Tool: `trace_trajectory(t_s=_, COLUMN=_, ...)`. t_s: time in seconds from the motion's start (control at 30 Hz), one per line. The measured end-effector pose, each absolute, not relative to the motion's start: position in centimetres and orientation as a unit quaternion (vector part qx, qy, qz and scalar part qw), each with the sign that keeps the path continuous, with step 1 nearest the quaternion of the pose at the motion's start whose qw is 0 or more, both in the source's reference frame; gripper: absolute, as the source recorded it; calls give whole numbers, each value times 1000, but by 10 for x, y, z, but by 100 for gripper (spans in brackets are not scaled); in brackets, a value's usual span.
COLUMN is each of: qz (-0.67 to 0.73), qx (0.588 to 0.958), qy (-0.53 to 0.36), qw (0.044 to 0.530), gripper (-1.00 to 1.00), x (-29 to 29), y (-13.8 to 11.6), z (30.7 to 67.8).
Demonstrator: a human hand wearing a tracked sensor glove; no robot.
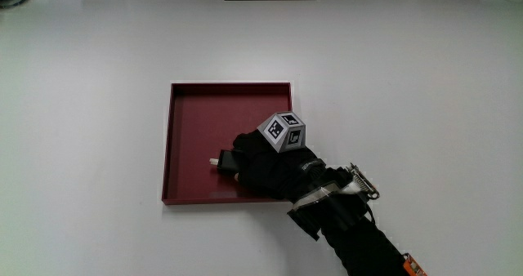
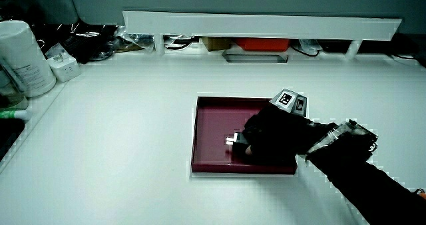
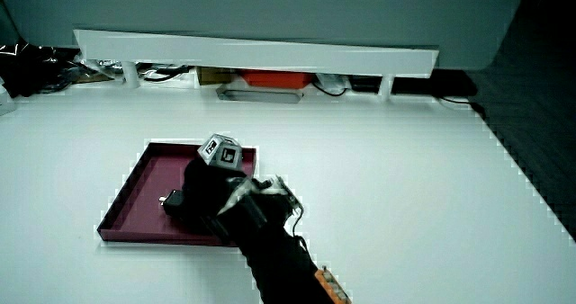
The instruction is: Pick charger from plate
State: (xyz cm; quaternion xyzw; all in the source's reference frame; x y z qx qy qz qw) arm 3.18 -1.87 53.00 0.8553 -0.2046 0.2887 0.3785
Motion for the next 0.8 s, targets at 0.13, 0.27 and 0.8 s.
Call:
trace_trajectory(t_s=0.13, qz=299, qx=854, qy=-208, qw=371, gripper=100, x=37, y=-23, z=522)
trace_trajectory(t_s=0.27, qz=303, qx=857, qy=-215, qw=357, gripper=100, x=47, y=-28, z=510)
trace_trajectory(t_s=0.8, qz=345, qx=861, qy=-236, qw=289, gripper=100, x=116, y=-40, z=457)
